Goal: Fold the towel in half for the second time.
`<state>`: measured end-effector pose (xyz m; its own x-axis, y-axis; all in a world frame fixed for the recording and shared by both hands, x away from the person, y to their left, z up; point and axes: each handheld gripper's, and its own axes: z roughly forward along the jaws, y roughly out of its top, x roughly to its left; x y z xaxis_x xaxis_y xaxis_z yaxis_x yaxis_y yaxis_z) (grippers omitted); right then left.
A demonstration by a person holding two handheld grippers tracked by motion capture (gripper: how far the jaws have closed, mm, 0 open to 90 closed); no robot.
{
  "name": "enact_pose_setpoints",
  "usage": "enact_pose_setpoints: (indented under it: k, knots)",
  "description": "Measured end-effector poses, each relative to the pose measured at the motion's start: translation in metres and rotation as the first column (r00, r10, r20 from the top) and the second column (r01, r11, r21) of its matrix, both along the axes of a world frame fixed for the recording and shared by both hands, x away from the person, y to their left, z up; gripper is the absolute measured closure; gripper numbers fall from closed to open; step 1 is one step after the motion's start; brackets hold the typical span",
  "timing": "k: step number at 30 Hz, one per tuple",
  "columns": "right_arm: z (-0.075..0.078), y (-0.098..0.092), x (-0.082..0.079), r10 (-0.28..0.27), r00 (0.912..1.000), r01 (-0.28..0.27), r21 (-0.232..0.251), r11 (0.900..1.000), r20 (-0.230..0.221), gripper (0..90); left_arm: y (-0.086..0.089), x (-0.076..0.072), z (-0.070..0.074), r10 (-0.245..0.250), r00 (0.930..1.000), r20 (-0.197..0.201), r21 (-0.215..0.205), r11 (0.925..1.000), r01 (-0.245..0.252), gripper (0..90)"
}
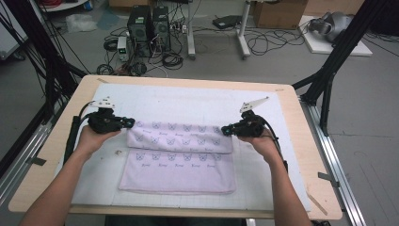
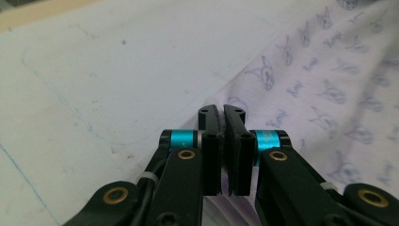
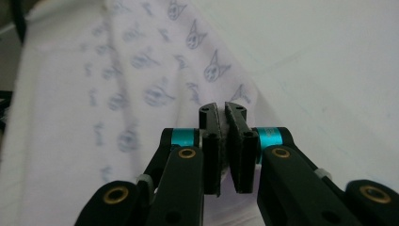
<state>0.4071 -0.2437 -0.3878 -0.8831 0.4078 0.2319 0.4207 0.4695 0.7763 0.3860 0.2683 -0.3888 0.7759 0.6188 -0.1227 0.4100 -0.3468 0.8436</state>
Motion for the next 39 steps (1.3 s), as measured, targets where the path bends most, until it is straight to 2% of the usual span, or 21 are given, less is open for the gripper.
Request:
enact_pose_setpoints:
  k: [2,5,6,8,9,11,13,16,17,21,23,24,26,28,29,30,32,33,34,36,39]
  knots:
    - [0.012,-0.004,-0.016,0.013,0.999,-0.014,0.022,1.0,0.042,85.2,0.004,-0.017,0.003,-0.018,0.9995,0.028,-0.01,0.9998,0.018,85.4]
    - [0.019,-0.01,-0.045,0.038,0.9954,-0.042,0.046,0.998,0.089,84.9,0.009,-0.049,0.001,-0.056,0.9965,0.061,-0.011,0.9983,0.057,83.9]
    - [0.02,-0.013,-0.056,0.054,0.9951,-0.059,0.057,0.997,0.083,83.8,0.011,-0.06,0.0,-0.068,0.9959,0.06,-0.009,0.9976,0.068,80.8]
    - [0.018,-0.017,-0.077,0.081,0.9923,-0.09,0.094,0.991,0.094,72.8,0.014,-0.078,-0.005,-0.082,0.9945,0.065,0.001,0.9966,0.082,69.8]
    - [0.017,-0.018,-0.084,0.084,0.9921,-0.094,0.105,0.99,0.093,71.1,0.016,-0.084,-0.006,-0.086,0.9944,0.062,0.008,0.9963,0.085,66.6]
    - [0.015,-0.022,-0.094,0.076,0.992,-0.085,0.082,0.993,0.101,69.0,0.018,-0.09,-0.007,-0.088,0.9942,0.061,0.028,0.9958,0.087,63.5]
    - [0.011,-0.025,-0.096,0.055,0.9941,-0.063,0.09,0.994,0.094,65.9,0.016,-0.091,-0.007,-0.085,0.9947,0.057,0.037,0.9958,0.083,60.7]
    - [0.004,-0.021,-0.094,0.043,0.9943,-0.049,0.063,0.997,0.097,62.8,0.01,-0.087,-0.007,-0.092,0.9945,0.051,0.042,0.9951,0.09,56.5]
    - [0.002,-0.017,-0.093,0.043,0.9946,-0.047,0.043,0.998,0.094,61.5,0.007,-0.085,-0.008,-0.09,0.9953,0.034,0.03,0.9956,0.089,54.3]
    - [-0.012,-0.005,-0.087,0.047,0.9946,-0.043,-0.046,0.998,0.092,57.3,-0.004,-0.082,-0.014,-0.117,0.9931,-0.009,0.04,0.9923,0.117,49.0]
    - [-0.02,-0.002,-0.083,0.042,0.9962,-0.039,-0.05,0.998,0.076,57.2,-0.009,-0.08,-0.018,-0.123,0.9923,-0.017,0.069,0.9899,0.124,49.0]
    - [-0.024,0.0,-0.082,0.044,0.9968,-0.04,-0.053,0.998,0.067,57.4,-0.011,-0.08,-0.021,-0.123,0.9923,-0.018,0.086,0.9886,0.124,51.6]
    - [-0.032,0.004,-0.081,0.051,0.9974,-0.046,-0.092,0.995,0.05,58.2,-0.014,-0.079,-0.027,-0.123,0.9921,-0.024,0.124,0.9843,0.125,65.3]
    - [-0.036,0.008,-0.081,0.061,0.9963,-0.053,-0.118,0.992,0.061,63.2,-0.015,-0.077,-0.033,-0.122,0.992,-0.034,0.145,0.9814,0.126,80.6]
    - [-0.038,0.01,-0.081,0.066,0.9952,-0.057,-0.117,0.992,0.073,65.9,-0.014,-0.076,-0.035,-0.119,0.9921,-0.037,0.145,0.9817,0.124,84.6]
    - [-0.04,0.012,-0.082,0.069,0.9957,-0.061,-0.126,0.99,0.062,68.8,-0.013,-0.075,-0.037,-0.117,0.9922,-0.043,0.145,0.9818,0.122,86.9]
    - [-0.044,0.015,-0.082,0.077,0.9944,-0.064,-0.166,0.984,0.073,75.1,-0.01,-0.075,-0.038,-0.089,0.9953,-0.038,0.16,0.9825,0.094,87.5]
    - [-0.044,0.015,-0.082,0.082,0.9943,-0.069,-0.165,0.984,0.069,79.2,-0.007,-0.075,-0.037,-0.079,0.9961,-0.039,0.151,0.9849,0.084,87.4]
    - [-0.043,0.014,-0.082,0.084,0.9939,-0.072,-0.16,0.985,0.072,79.3,-0.004,-0.076,-0.035,-0.075,0.9965,-0.036,0.138,0.9873,0.08,87.0]
    - [-0.038,0.009,-0.084,0.081,0.9934,-0.069,-0.136,0.988,0.081,78.3,0.0,-0.079,-0.028,-0.065,0.9975,-0.026,0.119,0.9906,0.067,79.2]
    - [-0.028,0.004,-0.088,0.062,0.9916,-0.051,-0.098,0.994,0.113,77.6,-0.001,-0.083,-0.016,-0.074,0.9973,-0.005,0.098,0.9924,0.074,72.9]
